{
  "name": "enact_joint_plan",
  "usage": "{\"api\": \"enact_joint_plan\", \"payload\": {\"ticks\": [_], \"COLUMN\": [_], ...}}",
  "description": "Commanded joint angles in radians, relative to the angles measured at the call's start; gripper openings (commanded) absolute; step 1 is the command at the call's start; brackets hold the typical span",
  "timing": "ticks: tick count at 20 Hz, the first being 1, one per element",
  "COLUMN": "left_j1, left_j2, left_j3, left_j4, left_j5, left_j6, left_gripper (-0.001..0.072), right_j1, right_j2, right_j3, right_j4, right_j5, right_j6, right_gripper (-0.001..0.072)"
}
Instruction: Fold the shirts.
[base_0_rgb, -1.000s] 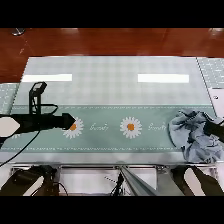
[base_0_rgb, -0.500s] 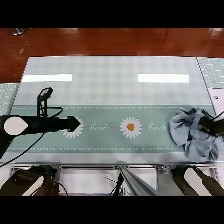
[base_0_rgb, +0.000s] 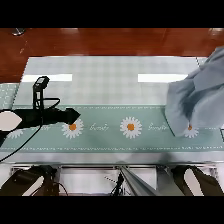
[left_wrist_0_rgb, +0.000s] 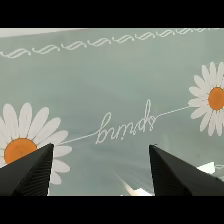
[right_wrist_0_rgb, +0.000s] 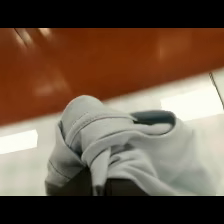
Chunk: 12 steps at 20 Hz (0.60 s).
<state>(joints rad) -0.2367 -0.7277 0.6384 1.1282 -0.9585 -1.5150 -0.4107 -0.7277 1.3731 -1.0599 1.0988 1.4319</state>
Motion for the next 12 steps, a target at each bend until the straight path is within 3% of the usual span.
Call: {"api": "enact_joint_plan", "payload": {"ticks": [1, 5, 7, 9, 12], "left_j1": [-0.001, 0.001, 0.010, 0.021, 0.040], "left_j2": [-0.001, -0.002, -0.004, -0.011, -0.016], "left_j3": [0.010, 0.010, 0.010, 0.010, 0.010], "left_j4": [0.000, 0.026, 0.027, 0.024, 0.027], "left_j5": [0.016, 0.064, 0.111, 0.128, 0.147], "left_j6": [0.011, 0.011, 0.010, 0.011, 0.011], "left_gripper": [0.0703, 0.0703, 0.0703, 0.0703, 0.0703], "right_j1": [0.106, 0.222, 0.308, 0.447, 0.684], "right_j2": [0.005, -0.054, -0.106, -0.166, -0.248], "right_j3": [0.222, 0.373, 0.369, 0.297, 0.060], "right_j4": [0.050, 0.072, 0.095, 0.071, 0.014], "right_j5": [-0.037, -0.019, 0.119, 0.220, 0.138], "right_j6": [-0.011, -0.016, -0.020, -0.023, 0.017], "right_gripper": [0.0024, 0.0024, 0.0024, 0.0024, 0.0025]}}
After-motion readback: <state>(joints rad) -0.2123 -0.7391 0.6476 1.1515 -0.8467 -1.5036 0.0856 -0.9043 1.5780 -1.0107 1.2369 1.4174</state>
